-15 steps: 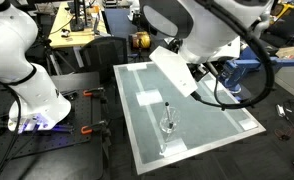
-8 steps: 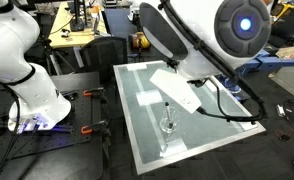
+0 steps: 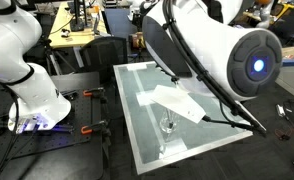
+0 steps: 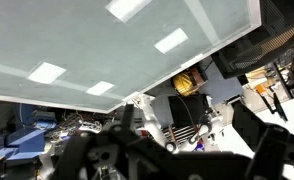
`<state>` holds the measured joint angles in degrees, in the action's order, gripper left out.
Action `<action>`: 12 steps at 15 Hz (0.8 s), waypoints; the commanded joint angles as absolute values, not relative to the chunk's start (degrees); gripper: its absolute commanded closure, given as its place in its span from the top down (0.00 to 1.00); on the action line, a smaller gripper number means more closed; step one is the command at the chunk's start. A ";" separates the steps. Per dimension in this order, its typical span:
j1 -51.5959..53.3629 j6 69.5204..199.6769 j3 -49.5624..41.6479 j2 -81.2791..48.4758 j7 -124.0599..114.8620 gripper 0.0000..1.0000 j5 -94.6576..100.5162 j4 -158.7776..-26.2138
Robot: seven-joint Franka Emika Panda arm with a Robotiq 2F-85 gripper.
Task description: Put the marker in the glass then put it back on the table
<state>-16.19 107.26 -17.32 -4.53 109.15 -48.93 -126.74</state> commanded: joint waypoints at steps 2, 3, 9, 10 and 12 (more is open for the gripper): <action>-18.12 102.79 -17.17 -7.51 116.35 1.00 -49.07 -123.64; -18.35 102.44 -17.18 -8.04 117.51 1.00 -48.89 -123.33; -19.79 102.26 -17.29 -11.07 122.06 1.00 -48.15 -122.59; -19.22 104.12 -16.90 -9.58 120.27 1.00 -48.60 -124.21; -19.39 104.14 -16.88 -10.15 120.29 1.00 -48.57 -124.18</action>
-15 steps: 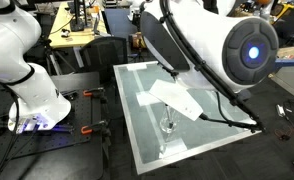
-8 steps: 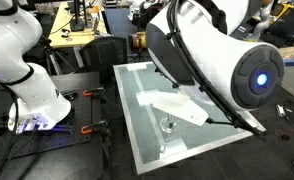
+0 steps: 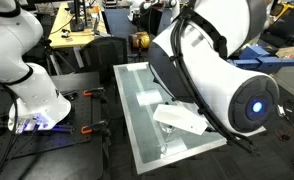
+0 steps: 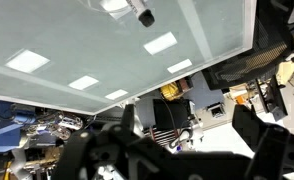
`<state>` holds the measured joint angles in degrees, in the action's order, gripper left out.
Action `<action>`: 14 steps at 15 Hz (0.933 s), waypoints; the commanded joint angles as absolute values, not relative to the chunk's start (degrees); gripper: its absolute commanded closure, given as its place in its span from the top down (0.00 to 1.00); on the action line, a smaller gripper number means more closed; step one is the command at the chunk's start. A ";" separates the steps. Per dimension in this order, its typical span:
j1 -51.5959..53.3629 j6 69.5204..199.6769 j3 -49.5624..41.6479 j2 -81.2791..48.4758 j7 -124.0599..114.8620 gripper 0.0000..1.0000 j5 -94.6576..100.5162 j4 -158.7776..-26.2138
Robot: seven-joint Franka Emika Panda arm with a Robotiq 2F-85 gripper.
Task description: Put the marker in the glass then put it back on the table
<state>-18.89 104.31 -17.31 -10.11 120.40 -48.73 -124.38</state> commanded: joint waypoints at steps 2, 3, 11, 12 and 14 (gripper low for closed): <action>-19.39 104.14 -16.85 -10.18 120.29 1.00 -48.57 -124.18; -19.38 104.14 -16.82 -10.19 120.29 1.00 -48.57 -124.18; -20.70 102.73 -16.49 -14.57 130.44 1.00 -49.63 -121.50; -21.05 102.65 -16.47 -15.42 132.25 1.00 -49.89 -121.06; -21.96 101.74 -16.31 -17.37 136.20 1.00 -50.11 -119.89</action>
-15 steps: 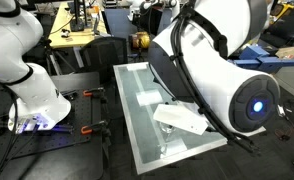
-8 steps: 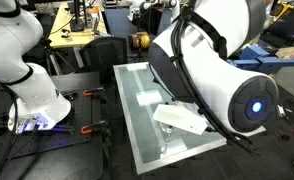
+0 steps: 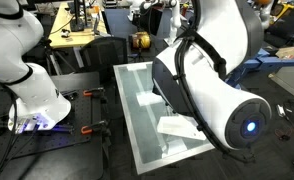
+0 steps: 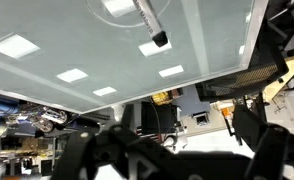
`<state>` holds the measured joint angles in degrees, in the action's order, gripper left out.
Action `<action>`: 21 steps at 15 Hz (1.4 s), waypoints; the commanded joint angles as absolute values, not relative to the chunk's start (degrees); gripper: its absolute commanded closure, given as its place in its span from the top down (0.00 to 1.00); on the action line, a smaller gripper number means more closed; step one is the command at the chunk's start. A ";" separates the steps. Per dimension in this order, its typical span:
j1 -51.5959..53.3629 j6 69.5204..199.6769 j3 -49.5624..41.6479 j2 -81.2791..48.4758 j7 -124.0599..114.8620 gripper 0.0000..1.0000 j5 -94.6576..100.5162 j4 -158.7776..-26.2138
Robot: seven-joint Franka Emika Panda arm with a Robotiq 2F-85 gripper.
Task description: Put the marker in the glass then put it back on the table
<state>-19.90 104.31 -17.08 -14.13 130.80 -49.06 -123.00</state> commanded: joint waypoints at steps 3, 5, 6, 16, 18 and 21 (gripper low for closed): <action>-23.16 100.02 -15.96 -19.79 141.41 1.00 -49.54 -118.07; -23.84 97.98 -15.70 -21.29 144.55 1.00 -49.14 -116.69; -24.13 96.85 -15.59 -21.96 146.00 1.00 -48.80 -115.97; -28.81 93.77 -8.10 -26.74 149.15 1.00 -43.39 -109.81; -30.56 94.22 -5.35 -27.61 149.15 1.00 -42.53 -108.96; -32.64 94.08 -2.79 -29.34 149.15 1.00 -41.34 -107.93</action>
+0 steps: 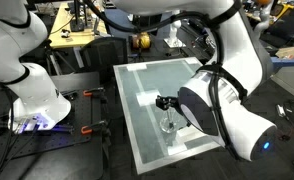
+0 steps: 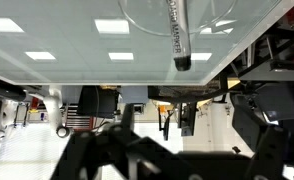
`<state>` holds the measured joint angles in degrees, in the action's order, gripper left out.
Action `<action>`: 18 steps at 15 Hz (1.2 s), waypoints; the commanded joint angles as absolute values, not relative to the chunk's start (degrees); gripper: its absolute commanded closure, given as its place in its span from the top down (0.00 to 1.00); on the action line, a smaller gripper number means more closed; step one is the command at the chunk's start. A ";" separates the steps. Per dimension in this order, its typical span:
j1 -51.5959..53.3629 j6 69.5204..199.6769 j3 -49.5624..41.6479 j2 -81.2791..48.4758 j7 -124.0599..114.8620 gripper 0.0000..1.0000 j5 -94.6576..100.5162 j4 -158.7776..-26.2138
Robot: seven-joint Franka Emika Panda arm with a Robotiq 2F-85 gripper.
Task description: Put the marker in the glass then put it back on the table
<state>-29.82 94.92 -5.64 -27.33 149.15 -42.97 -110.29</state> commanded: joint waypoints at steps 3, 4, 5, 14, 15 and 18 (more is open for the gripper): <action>-33.78 94.03 -2.15 -30.96 149.15 1.00 -40.78 -107.57; -34.03 94.04 -2.08 -31.38 149.15 1.00 -40.68 -107.58; -34.28 93.99 -2.14 -31.90 149.15 1.00 -40.57 -107.33; -34.89 93.58 -2.84 -34.13 149.15 1.00 -41.03 -106.95; -34.88 93.55 -2.85 -34.22 149.16 0.98 -41.07 -107.01; -34.72 93.57 -3.00 -34.32 149.16 0.87 -41.27 -107.11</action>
<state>-34.18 94.92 -3.34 -33.86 149.16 -41.65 -108.43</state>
